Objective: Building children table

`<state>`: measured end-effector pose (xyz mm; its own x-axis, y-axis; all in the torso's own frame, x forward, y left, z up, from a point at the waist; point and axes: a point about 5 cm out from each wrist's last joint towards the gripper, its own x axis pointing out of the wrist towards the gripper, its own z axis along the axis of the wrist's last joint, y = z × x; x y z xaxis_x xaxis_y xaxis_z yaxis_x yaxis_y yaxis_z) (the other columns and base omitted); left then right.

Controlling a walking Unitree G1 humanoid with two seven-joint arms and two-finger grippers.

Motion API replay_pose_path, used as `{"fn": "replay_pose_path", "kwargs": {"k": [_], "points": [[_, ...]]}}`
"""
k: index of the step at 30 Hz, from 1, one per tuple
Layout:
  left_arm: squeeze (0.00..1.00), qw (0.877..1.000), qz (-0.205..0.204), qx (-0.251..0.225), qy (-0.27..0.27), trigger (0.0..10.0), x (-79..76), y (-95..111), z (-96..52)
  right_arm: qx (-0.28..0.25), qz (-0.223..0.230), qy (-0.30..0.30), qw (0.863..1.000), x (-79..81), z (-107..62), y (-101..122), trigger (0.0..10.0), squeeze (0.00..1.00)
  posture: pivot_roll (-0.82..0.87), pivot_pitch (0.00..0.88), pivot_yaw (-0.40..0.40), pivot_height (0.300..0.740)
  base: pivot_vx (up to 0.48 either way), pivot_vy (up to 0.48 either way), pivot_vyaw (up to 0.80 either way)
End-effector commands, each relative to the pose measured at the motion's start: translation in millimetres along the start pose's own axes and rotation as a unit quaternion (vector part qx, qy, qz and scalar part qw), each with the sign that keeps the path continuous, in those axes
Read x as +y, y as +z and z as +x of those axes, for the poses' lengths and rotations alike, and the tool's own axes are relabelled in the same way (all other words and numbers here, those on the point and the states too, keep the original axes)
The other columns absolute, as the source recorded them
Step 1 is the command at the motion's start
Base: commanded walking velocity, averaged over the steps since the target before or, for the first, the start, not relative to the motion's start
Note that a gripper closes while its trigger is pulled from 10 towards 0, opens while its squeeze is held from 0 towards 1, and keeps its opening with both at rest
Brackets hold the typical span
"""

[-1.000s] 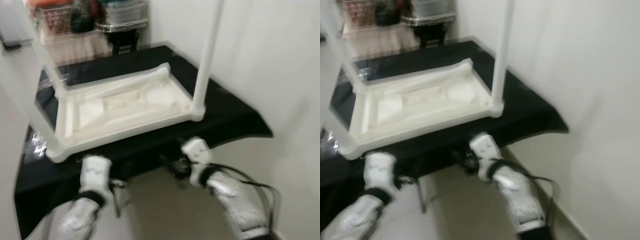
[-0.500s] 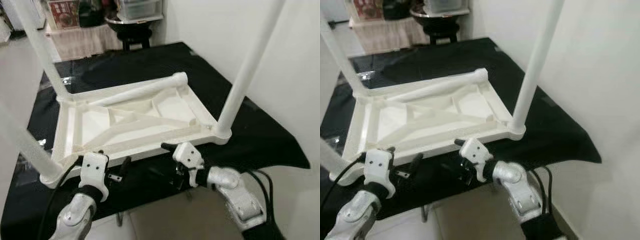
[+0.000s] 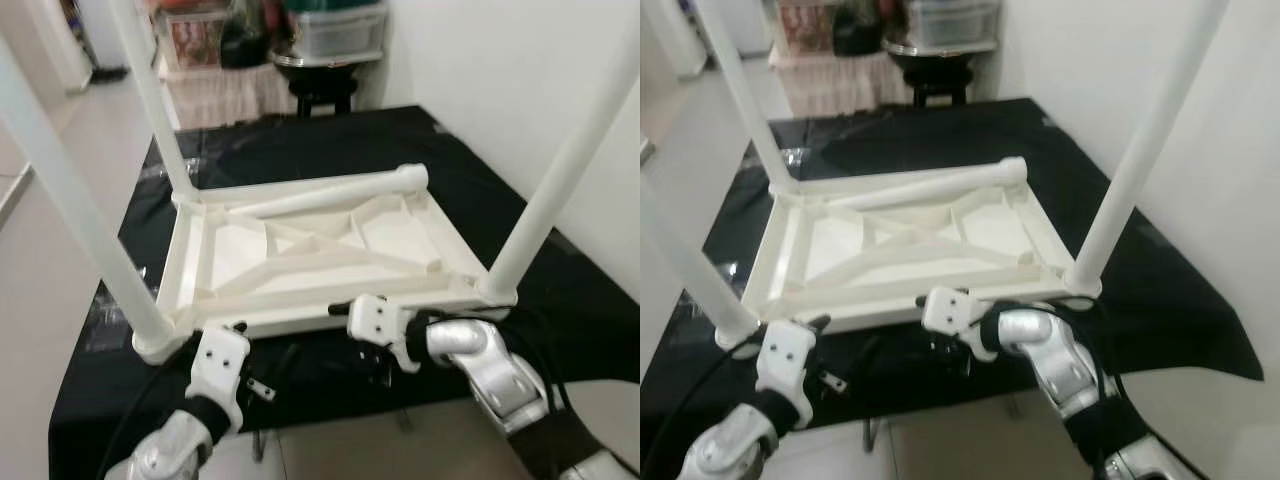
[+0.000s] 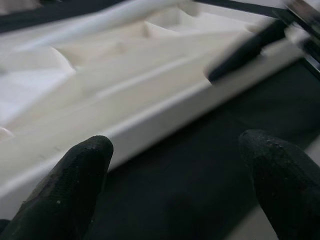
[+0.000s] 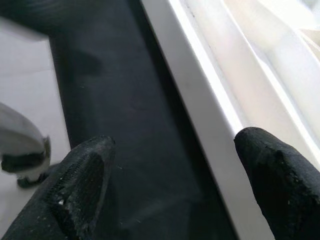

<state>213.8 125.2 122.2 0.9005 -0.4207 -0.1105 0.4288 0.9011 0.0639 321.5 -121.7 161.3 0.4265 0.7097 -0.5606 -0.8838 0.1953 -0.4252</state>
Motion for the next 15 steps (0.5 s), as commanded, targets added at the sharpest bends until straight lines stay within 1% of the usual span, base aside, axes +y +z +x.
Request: {"fn": "replay_pose_path", "kwargs": {"k": [1,2,3,4,5,6,7,9,14,15], "points": [[0.0,1.0,0.006,0.01,-0.028,10.0,-6.3,1,-4.8,0.035,0.02,0.014,0.999,-7.2,0.3,-2,10.0,0.0,-0.01,0.111,-0.007,0.74,0.0,0.0,0.0],[0.0,1.0,0.006,0.01,-0.028,10.0,-6.3,1,-4.8,0.035,0.02,0.014,0.999,-7.2,0.3,-2,10.0,0.0,-0.01,0.111,-0.007,0.74,0.0,0.0,0.0],[0.0,0.999,0.005,0.015,-0.036,10.0,-9.0,1,-6.6,0.048,0.034,0.019,0.998,-12.4,-0.4,-2,10.0,0.0,-0.01,0.111,-0.006,0.74,0.0,0.0,0.0],[0.0,0.999,0.005,0.015,-0.036,10.0,-9.0,1,-6.6,0.048,0.034,0.019,0.998,-12.4,-0.4,-2,10.0,0.0,-0.01,0.111,-0.006,0.74,0.0,0.0,0.0],[0.0,0.999,0.004,0.017,-0.039,10.0,-10.4,1,-7.6,0.056,0.044,0.024,0.997,-15.0,-0.9,-2,10.0,0.0,-0.01,0.111,-0.005,0.74,0.0,0.0,0.0],[0.0,0.999,0.002,0.02,-0.041,10.0,-11.7,1,-9.0,0.074,0.052,0.03,0.995,-19.2,0.4,-5,10.0,0.0,-0.01,0.113,-0.006,0.74,0.0,0.0,0.0],[0.0,0.999,0.002,0.02,-0.041,10.0,-11.7,1,-9.0,0.074,0.052,0.03,0.995,-19.2,0.4,-5,10.0,0.0,-0.01,0.113,-0.006,0.74,0.0,0.0,0.0],[0.0,0.999,-0.001,0.024,-0.043,10.0,-13.4,0,-10.9,0.097,0.06,0.041,0.993,-24.1,2.3,-7,10.0,0.0,-0.01,0.115,-0.008,0.74,0.0,0.0,0.0],[0.0,0.999,-0.004,0.024,-0.043,10.0,-14.2,0,-11.9,0.103,0.063,0.048,0.991,-28.4,4.4,-6,10.0,0.0,-0.01,0.119,-0.011,0.74,0.0,0.0,0.0],[0.0,0.999,-0.006,0.024,-0.039,10.0,-14.1,-1,-12.4,0.108,0.058,0.046,0.991,-31.6,6.9,-5,10.0,0.0,-0.01,0.125,-0.013,0.74,0.0,0.0,0.0]]}}
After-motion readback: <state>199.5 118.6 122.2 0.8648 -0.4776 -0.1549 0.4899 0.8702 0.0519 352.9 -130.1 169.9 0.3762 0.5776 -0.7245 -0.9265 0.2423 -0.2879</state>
